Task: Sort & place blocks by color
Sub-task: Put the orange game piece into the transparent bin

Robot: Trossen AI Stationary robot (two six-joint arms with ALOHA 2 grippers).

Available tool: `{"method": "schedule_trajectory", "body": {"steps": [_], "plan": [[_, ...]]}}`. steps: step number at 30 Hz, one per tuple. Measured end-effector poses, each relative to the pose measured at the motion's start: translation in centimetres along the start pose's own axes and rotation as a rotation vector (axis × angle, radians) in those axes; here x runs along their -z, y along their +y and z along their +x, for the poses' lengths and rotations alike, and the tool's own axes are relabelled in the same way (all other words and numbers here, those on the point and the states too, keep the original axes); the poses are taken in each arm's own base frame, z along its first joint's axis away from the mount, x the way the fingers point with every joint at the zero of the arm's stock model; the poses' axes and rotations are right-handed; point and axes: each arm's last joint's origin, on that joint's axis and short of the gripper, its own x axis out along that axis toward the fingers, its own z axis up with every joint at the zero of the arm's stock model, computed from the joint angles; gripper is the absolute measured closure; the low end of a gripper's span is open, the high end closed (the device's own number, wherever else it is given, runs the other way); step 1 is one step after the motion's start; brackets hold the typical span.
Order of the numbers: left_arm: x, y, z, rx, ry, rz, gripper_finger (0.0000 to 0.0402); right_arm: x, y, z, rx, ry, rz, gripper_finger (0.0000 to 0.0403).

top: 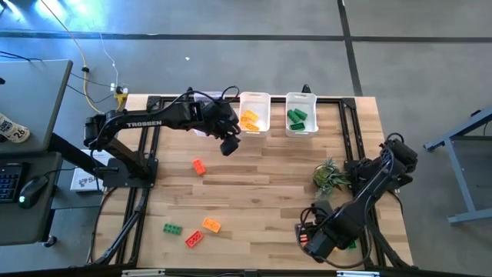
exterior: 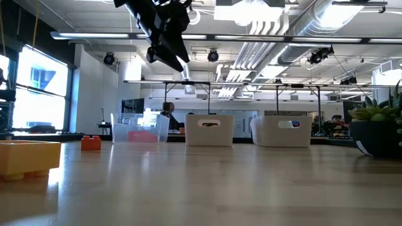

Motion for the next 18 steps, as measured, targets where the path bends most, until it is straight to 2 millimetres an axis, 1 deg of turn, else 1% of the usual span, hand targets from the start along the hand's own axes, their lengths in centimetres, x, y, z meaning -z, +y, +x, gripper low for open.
{"method": "schedule_trajectory", "body": {"steps": [5, 14, 18], "plan": [[0.0, 0.0, 0.0, 0.002, 0.002, 0.033, 0.0184, 0.8, 1.2, 2.3, 0.019, -0.004, 0.006, 0.019], [0.0, 0.0, 0.0, 0.001, 0.003, 0.05, 0.0184, 2.2, 2.5, 6.3, 0.102, 0.046, 0.032, 0.0189], [0.0, 0.0, 0.0, 0.002, 0.003, 0.05, 0.0184, 2.4, 2.9, 7.6, 0.114, 0.036, 0.036, 0.0189]]}}
